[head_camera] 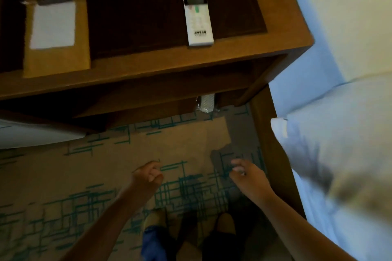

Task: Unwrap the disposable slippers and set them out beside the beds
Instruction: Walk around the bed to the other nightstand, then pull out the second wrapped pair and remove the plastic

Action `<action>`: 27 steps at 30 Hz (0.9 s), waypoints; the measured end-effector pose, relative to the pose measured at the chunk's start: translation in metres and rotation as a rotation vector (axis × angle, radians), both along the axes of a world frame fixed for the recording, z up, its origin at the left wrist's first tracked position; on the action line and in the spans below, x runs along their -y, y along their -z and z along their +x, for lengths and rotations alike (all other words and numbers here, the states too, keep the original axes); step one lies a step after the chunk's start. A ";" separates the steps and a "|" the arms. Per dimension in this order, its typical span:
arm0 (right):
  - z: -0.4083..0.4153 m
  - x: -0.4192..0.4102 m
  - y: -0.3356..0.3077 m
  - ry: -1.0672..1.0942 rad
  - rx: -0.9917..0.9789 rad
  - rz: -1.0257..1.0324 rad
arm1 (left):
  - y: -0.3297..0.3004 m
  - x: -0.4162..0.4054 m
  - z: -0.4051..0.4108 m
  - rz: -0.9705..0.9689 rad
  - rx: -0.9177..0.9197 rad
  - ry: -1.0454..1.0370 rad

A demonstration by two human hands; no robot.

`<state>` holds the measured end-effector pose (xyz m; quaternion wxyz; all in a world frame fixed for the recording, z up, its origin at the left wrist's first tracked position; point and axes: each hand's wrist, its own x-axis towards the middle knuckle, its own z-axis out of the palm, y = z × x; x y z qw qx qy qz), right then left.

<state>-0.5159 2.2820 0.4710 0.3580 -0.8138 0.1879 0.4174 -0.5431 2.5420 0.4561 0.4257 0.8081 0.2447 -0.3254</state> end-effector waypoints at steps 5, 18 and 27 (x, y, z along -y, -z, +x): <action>0.030 0.002 0.099 -0.080 0.107 -0.037 | 0.102 0.013 0.029 0.076 0.133 0.111; 0.076 -0.012 0.340 -0.506 0.497 -0.370 | 0.339 0.032 0.062 0.545 0.508 0.553; 0.072 -0.013 0.451 -0.658 0.792 -0.572 | 0.466 0.025 0.031 0.714 0.499 0.627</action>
